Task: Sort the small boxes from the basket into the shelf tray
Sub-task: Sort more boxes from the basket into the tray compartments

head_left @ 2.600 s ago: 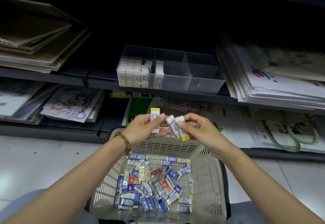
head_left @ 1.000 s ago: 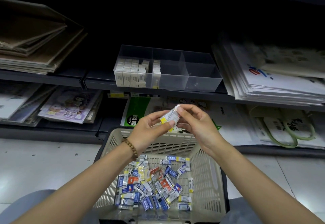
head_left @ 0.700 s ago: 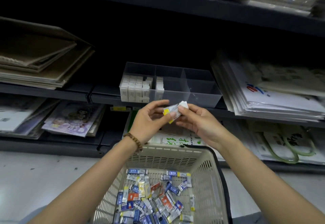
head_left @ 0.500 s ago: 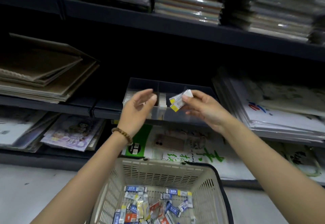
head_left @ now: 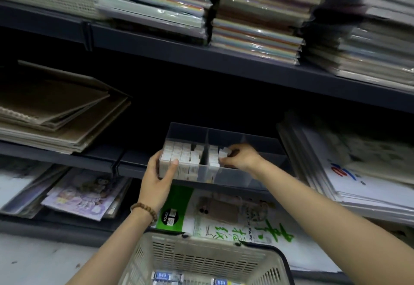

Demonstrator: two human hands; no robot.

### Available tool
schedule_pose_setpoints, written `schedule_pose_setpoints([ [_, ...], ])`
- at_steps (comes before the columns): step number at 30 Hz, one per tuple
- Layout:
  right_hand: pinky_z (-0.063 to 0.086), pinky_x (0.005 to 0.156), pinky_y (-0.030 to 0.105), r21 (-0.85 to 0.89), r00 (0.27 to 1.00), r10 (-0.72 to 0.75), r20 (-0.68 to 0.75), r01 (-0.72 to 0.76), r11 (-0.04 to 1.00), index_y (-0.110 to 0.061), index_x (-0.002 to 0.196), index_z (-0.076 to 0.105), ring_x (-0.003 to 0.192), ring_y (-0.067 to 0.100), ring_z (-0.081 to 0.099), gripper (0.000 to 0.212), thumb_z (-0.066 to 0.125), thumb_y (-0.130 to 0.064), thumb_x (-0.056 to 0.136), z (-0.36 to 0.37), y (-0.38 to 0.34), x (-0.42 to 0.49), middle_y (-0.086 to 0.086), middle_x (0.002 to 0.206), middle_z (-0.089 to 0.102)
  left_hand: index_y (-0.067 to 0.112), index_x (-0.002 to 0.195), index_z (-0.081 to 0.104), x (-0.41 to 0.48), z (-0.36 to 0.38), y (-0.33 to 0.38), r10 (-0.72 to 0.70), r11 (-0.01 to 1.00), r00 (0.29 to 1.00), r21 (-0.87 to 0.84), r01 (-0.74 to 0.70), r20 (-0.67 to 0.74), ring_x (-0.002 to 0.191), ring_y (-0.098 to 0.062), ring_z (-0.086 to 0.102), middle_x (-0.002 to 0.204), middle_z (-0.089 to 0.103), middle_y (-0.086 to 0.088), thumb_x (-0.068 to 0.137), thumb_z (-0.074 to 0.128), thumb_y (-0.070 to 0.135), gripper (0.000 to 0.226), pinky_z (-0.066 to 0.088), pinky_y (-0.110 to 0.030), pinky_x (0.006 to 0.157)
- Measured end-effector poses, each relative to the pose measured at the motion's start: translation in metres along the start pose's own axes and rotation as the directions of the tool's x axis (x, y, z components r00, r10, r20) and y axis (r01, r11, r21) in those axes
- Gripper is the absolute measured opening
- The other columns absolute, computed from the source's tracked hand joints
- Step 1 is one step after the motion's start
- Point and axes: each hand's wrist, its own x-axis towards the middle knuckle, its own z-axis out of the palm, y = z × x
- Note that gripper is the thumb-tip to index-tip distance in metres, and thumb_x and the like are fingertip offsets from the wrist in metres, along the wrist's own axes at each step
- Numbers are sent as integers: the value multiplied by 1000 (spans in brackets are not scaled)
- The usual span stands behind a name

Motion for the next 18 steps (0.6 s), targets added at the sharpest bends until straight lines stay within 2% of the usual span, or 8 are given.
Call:
schedule_pose_setpoints([
  [3,48,98,33,290,992,103,67,-119,950,5,124,53,110,27,61,55,75,-18,79,-1,5,3,18,122,61,24,140,35,-1,0,-1,19,1000,1000,7,-19,-5,131,-9,37,142,41,5,86,51,44,60,31,-25,105],
  [5,48,98,29,444,974,141,178,-207,872,6,120,56,109,24,63,47,72,-14,80,-6,3,7,19,125,60,23,140,35,-1,0,-1,14,1000,1000,-2,-14,0,131,-10,38,143,41,4,89,51,40,57,32,-24,104],
  [8,46,100,27,370,945,190,265,-282,885,2,123,57,112,19,60,48,70,-21,82,-10,0,12,14,130,57,23,141,34,-1,-1,0,-12,1000,1000,-19,12,3,133,-12,36,145,39,3,88,50,42,59,31,-30,109],
  [10,49,89,23,392,929,201,311,-318,863,2,123,56,110,18,60,45,68,-17,84,-9,-3,16,14,131,56,25,141,34,-2,-2,0,-16,999,1000,-29,16,11,134,-12,35,145,39,3,85,50,45,62,30,-33,111],
  [12,49,84,21,418,923,203,326,-333,845,2,122,56,109,18,60,42,67,-14,85,-10,-3,19,14,131,57,27,141,33,-3,-2,-1,-6,1000,1000,-17,7,17,133,-8,33,146,38,5,84,50,47,62,30,-29,109],
  [15,47,97,27,329,946,179,270,-266,906,0,124,57,111,19,60,45,67,-21,86,-9,0,14,13,129,59,29,141,30,-4,-2,-1,-6,1000,1000,21,6,26,134,-8,30,147,34,6,86,51,46,61,27,-22,102],
  [17,41,106,34,286,969,136,208,-193,939,-1,127,55,119,23,56,49,66,-25,86,-11,1,4,14,131,57,29,142,28,-6,-5,1,-12,999,998,35,10,59,136,-10,28,149,32,5,86,52,46,64,27,-23,104],
  [18,42,106,34,304,979,100,177,-151,941,0,129,53,121,24,55,49,65,-24,87,-12,1,-3,15,132,56,29,143,28,-9,-8,2,-12,999,996,45,8,86,137,-12,28,149,32,5,84,53,47,66,27,-25,106],
])
